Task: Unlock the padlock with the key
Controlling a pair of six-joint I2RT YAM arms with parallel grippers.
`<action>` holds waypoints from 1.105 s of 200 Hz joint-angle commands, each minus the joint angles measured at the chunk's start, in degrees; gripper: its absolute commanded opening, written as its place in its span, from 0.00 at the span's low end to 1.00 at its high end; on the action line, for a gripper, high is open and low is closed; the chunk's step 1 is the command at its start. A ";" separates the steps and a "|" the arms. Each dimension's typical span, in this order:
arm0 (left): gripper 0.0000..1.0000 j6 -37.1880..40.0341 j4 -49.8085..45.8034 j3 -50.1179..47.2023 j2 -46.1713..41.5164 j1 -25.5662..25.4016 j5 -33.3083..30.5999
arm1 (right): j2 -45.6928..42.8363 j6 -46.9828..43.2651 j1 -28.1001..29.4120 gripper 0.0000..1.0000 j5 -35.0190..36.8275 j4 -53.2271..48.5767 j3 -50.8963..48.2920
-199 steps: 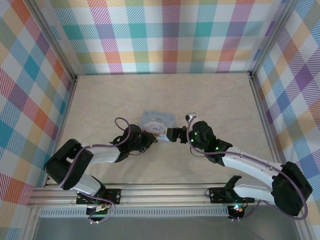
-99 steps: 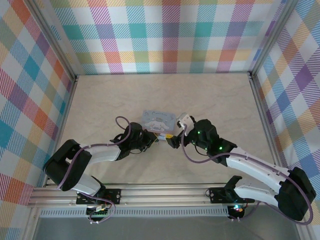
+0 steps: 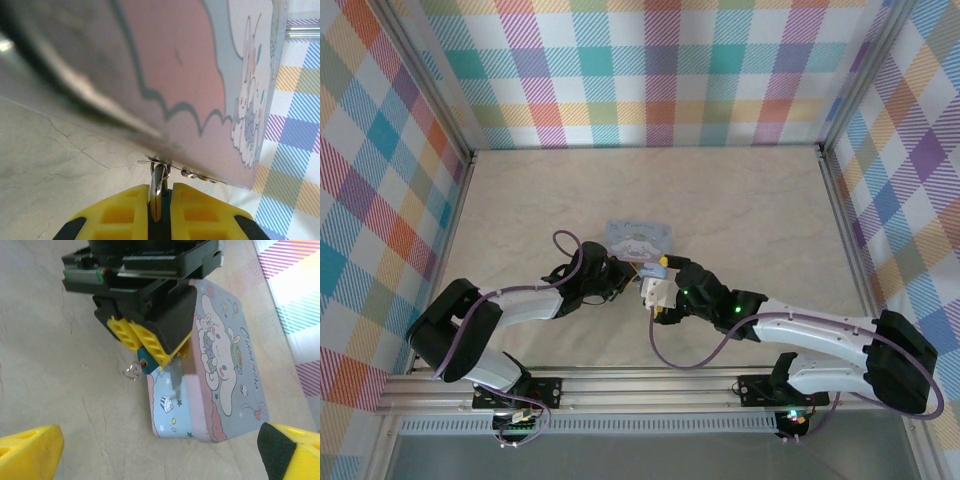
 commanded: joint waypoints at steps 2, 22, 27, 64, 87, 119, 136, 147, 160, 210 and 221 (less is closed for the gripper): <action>0.00 -0.89 0.02 1.69 -1.86 -0.62 0.50 | 1.39 -4.69 1.74 1.00 3.05 6.11 -1.70; 0.00 -0.98 -0.01 1.73 -1.91 -0.71 0.40 | 3.13 -4.15 2.64 1.00 4.71 7.56 -1.80; 0.00 -0.98 -0.01 1.74 -1.92 -0.70 0.36 | 3.41 -3.82 2.71 1.00 4.96 7.83 -1.80; 0.00 -1.07 -0.10 1.92 -1.84 -0.83 0.33 | 6.30 0.06 3.58 1.00 4.50 9.36 -1.70; 0.00 -1.09 -0.19 1.92 -1.87 -0.88 0.32 | 8.20 1.61 3.77 0.98 3.90 9.95 -1.63; 0.00 -1.41 -0.19 1.98 -1.98 -0.89 0.32 | 10.47 3.56 3.86 0.95 3.04 11.31 -1.46; 0.00 -1.59 -0.02 2.03 -1.90 -0.83 0.45 | 11.95 5.15 3.87 0.91 2.41 11.75 -1.04; 0.00 -1.77 -0.01 2.03 -1.98 -0.89 0.49 | 12.86 6.28 3.85 0.88 2.39 12.27 -0.75; 0.00 -1.93 -0.01 2.00 -2.01 -0.89 0.58 | 13.78 7.27 3.83 0.85 2.13 12.98 -0.51; 0.00 -1.95 -0.19 2.01 -2.14 -0.89 0.74 | 16.43 9.10 3.85 0.67 3.10 16.14 -0.60; 0.00 -1.96 -0.20 2.00 -2.18 -0.86 0.68 | 16.98 9.64 3.81 0.64 3.80 16.99 -0.58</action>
